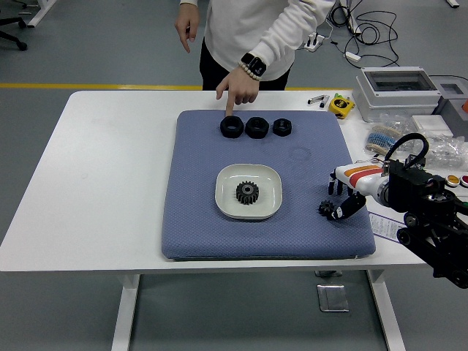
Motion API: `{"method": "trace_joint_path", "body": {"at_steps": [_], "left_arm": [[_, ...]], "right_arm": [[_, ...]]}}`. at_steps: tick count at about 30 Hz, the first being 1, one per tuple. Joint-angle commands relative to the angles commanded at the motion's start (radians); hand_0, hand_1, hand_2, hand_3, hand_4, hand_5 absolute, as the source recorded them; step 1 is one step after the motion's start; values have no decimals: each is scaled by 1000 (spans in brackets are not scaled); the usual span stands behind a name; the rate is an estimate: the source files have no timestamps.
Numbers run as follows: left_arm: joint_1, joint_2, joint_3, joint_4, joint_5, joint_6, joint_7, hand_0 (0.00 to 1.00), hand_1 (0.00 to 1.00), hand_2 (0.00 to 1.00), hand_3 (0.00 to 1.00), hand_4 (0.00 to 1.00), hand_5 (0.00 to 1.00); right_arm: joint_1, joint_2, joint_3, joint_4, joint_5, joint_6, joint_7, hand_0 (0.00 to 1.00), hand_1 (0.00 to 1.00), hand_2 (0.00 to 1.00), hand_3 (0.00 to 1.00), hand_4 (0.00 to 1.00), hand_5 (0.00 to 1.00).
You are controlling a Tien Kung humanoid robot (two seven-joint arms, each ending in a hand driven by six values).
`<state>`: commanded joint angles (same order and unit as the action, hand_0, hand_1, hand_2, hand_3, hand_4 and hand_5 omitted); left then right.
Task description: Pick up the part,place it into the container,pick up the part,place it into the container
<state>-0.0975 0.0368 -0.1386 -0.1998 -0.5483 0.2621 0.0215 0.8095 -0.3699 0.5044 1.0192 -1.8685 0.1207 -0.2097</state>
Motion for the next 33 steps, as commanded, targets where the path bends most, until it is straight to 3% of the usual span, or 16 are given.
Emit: {"method": "trace_joint_path", "body": {"at_steps": [14, 15, 20, 21, 26, 27, 32, 33], "left_arm": [[-2, 1, -6, -2, 13, 2, 4, 604, 636, 786, 696, 694, 618], [-2, 1, -7, -2, 14, 2, 5, 604, 637, 786, 696, 693, 617], [-3, 2, -9, -3, 20, 1, 6, 604, 637, 786, 696, 693, 617], [-3, 2, -10, -3, 20, 1, 6, 604, 636, 785, 696, 692, 615], [-4, 1, -12, -3, 23, 2, 7, 604, 636, 785, 696, 692, 615], [-4, 1, -14, -3, 25, 2, 7, 604, 635, 785, 696, 693, 616], [-5, 1, -19, -3, 34, 3, 9, 604, 635, 785, 696, 693, 616], [-5, 1, -20, -3, 36, 3, 10, 603, 634, 785, 696, 693, 617]], "right_arm": [[-8, 17, -8, -9, 21, -25, 6, 192, 411, 500, 510, 917, 326], [-8, 18, -8, -10, 20, -30, 6, 187, 407, 493, 503, 861, 304], [-11, 24, -6, -27, 19, -29, 4, 187, 407, 493, 503, 861, 304], [-12, 24, -6, -30, 22, -24, 4, 196, 400, 468, 500, 764, 227], [-13, 25, -8, -30, 33, -30, 4, 196, 400, 468, 500, 764, 227], [-13, 26, -9, -29, 34, -31, 5, 175, 371, 449, 505, 789, 159], [-12, 29, -10, -33, 34, -39, 8, 175, 371, 449, 505, 789, 159], [-12, 30, -11, -35, 31, -39, 10, 149, 283, 370, 491, 711, 166]]}}
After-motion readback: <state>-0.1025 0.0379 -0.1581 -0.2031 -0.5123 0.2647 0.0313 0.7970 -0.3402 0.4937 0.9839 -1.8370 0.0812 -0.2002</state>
